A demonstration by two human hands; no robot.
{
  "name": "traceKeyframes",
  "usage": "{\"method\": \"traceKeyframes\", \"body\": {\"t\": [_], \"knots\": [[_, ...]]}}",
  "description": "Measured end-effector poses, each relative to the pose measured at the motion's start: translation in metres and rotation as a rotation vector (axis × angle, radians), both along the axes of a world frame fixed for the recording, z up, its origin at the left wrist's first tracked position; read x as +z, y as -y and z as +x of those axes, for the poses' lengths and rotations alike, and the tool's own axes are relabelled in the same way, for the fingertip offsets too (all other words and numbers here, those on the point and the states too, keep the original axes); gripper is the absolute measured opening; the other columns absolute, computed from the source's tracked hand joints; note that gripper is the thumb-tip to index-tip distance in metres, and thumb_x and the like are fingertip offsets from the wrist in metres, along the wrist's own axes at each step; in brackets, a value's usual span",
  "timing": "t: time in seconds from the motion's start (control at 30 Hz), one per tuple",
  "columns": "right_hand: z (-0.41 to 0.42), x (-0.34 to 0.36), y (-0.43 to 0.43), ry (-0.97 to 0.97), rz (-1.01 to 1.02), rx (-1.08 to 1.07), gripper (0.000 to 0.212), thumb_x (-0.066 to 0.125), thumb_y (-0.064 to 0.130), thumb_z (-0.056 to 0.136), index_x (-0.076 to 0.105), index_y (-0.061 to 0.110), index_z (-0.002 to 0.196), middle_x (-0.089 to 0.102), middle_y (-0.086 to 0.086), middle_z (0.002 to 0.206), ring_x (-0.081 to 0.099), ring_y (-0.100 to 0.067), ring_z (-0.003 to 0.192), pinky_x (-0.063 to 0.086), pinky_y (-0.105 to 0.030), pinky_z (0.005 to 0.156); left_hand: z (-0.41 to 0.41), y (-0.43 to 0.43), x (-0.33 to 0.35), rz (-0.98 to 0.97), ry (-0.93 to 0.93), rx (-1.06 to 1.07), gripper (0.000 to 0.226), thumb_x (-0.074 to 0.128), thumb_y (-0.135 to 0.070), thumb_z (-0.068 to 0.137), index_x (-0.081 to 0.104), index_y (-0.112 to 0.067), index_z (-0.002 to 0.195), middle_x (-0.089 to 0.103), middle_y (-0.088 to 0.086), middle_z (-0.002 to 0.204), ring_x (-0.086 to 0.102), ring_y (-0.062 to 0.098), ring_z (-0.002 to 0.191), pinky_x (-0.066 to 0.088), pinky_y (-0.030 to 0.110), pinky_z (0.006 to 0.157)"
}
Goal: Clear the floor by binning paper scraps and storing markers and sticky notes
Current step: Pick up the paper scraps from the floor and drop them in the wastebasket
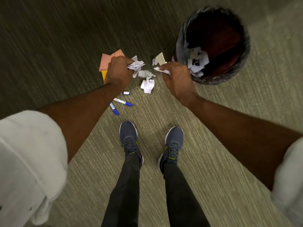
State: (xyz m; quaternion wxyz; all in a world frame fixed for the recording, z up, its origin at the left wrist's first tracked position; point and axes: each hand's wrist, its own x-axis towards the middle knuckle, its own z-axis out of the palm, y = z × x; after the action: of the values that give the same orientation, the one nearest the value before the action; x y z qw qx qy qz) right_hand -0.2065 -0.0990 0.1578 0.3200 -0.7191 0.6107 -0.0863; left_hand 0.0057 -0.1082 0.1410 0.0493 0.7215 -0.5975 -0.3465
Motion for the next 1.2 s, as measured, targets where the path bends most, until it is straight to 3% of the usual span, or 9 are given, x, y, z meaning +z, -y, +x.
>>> {"method": "traceKeyframes", "body": {"t": [0.3, 0.37, 0.47, 0.63, 0.77, 0.93, 1.07, 1.2], "knots": [[-0.054, 0.055, 0.037, -0.031, -0.1, -0.136, 0.027, 0.054, 0.017, 0.1, 0.074, 0.014, 0.116, 0.071, -0.007, 0.117, 0.067, -0.023, 0.109, 0.05, -0.036, 0.096, -0.072, 0.046, 0.058, -0.202, -0.174, -0.111, 0.027, 0.073, -0.034, 0.088, 0.08, -0.014, 0.105, 0.079, 0.01, 0.097, 0.073, 0.016, 0.094, 0.056, 0.03, 0.079], [-0.07, 0.06, 0.04, -0.063, -0.082, -0.155, 0.029, 0.052, 0.017, 0.099, 0.074, 0.017, 0.118, 0.069, -0.005, 0.121, 0.066, -0.023, 0.112, 0.049, -0.04, 0.1, -0.092, 0.056, 0.059, -0.204, -0.167, -0.146, 0.028, 0.072, -0.035, 0.089, 0.079, -0.012, 0.103, 0.076, 0.016, 0.088, 0.072, 0.015, 0.095, 0.055, 0.034, 0.076], [-0.093, 0.06, 0.04, -0.054, -0.102, -0.198, 0.027, 0.054, 0.015, 0.097, 0.075, 0.013, 0.114, 0.068, -0.007, 0.122, 0.066, -0.025, 0.112, 0.051, -0.035, 0.096, -0.122, 0.064, 0.059, -0.219, -0.14, -0.173, 0.03, 0.069, -0.034, 0.086, 0.078, -0.009, 0.098, 0.061, 0.019, 0.075, 0.064, 0.007, 0.096, 0.053, 0.04, 0.074], [-0.125, 0.055, 0.037, -0.057, -0.106, -0.265, 0.025, 0.057, 0.013, 0.094, 0.077, 0.012, 0.109, 0.066, -0.008, 0.124, 0.067, -0.025, 0.11, 0.052, -0.036, 0.094, -0.17, 0.069, 0.065, -0.209, -0.202, -0.217, 0.027, 0.072, -0.029, 0.082, 0.078, -0.013, 0.103, 0.076, 0.013, 0.092, 0.073, 0.019, 0.095, 0.057, 0.04, 0.08], [-0.138, 0.05, 0.038, -0.088, -0.09, -0.264, 0.026, 0.056, 0.013, 0.093, 0.076, 0.012, 0.11, 0.063, -0.008, 0.128, 0.066, -0.025, 0.111, 0.053, -0.04, 0.093, -0.192, 0.074, 0.062, -0.204, -0.251, -0.209, 0.025, 0.074, -0.025, 0.083, 0.077, -0.014, 0.105, 0.077, 0.005, 0.097, 0.072, 0.014, 0.092, 0.059, 0.036, 0.084], [-0.15, 0.049, 0.042, -0.099, -0.07, -0.278, 0.028, 0.059, 0.014, 0.094, 0.073, 0.012, 0.117, 0.055, -0.006, 0.145, 0.058, -0.018, 0.127, 0.044, -0.02, 0.102, -0.206, 0.083, 0.048, -0.186, -0.204, -0.185, 0.047, 0.078, -0.023, 0.084, 0.067, -0.013, 0.128, 0.07, 0.008, 0.118, 0.067, 0.016, 0.108, 0.054, 0.027, 0.097], [-0.159, 0.049, 0.044, -0.146, -0.082, -0.254, 0.032, 0.059, 0.019, 0.095, 0.069, 0.016, 0.125, 0.047, -0.003, 0.152, 0.05, -0.016, 0.136, 0.035, -0.014, 0.103, -0.205, 0.085, 0.04, -0.203, -0.197, -0.163, 0.047, 0.077, -0.025, 0.085, 0.066, -0.014, 0.129, 0.071, 0.007, 0.118, 0.067, 0.014, 0.108, 0.055, 0.024, 0.095], [-0.163, 0.046, 0.042, -0.18, -0.131, -0.269, 0.029, 0.058, 0.029, 0.097, 0.072, 0.018, 0.12, 0.052, -0.003, 0.148, 0.055, -0.015, 0.13, 0.045, -0.021, 0.102, -0.191, 0.078, 0.032, -0.191, -0.209, -0.154, 0.041, 0.074, -0.017, 0.085, 0.067, -0.013, 0.126, 0.072, 0.006, 0.11, 0.067, 0.012, 0.099, 0.058, 0.027, 0.092]]}}
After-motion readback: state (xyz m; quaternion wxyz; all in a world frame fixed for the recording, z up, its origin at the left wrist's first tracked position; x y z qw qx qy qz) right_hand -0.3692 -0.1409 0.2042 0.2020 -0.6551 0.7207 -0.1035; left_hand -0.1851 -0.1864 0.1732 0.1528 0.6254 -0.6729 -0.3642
